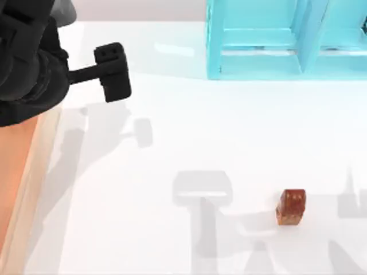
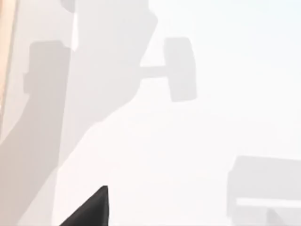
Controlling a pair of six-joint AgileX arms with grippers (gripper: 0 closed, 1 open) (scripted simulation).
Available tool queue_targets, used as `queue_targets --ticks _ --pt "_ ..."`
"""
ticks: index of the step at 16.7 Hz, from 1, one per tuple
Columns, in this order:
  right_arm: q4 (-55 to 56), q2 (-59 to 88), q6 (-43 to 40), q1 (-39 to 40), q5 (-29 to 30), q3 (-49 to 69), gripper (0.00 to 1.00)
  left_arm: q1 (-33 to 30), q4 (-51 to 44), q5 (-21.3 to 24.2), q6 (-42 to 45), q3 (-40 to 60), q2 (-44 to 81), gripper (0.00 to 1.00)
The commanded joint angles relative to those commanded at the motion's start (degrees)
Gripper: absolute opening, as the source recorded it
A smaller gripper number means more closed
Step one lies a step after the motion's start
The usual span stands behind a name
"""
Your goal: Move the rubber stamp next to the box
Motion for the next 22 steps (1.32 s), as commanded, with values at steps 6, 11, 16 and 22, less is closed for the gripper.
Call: queue_targets --ticks 6,11,16,22 --pt "0.0 0.0 0.0 0.0 0.0 0.0 1.0 -15.17 -22.99 -1.12 -13.22 36.43 35.36 1.0" --pt "0.0 0.0 0.0 0.0 0.0 0.0 1.0 -26.68 -36.26 -1.01 -22.1 63.86 58.2 1.0" --pt "0.0 0.0 0.0 0.0 0.0 0.0 1.0 -34.22 -42.44 -0.52 -27.6 81.56 71.3 1.0" --pt "0.0 0.0 0.0 0.0 0.0 0.0 1.0 -35.89 -43.4 -0.36 -28.79 85.28 73.95 1.0"
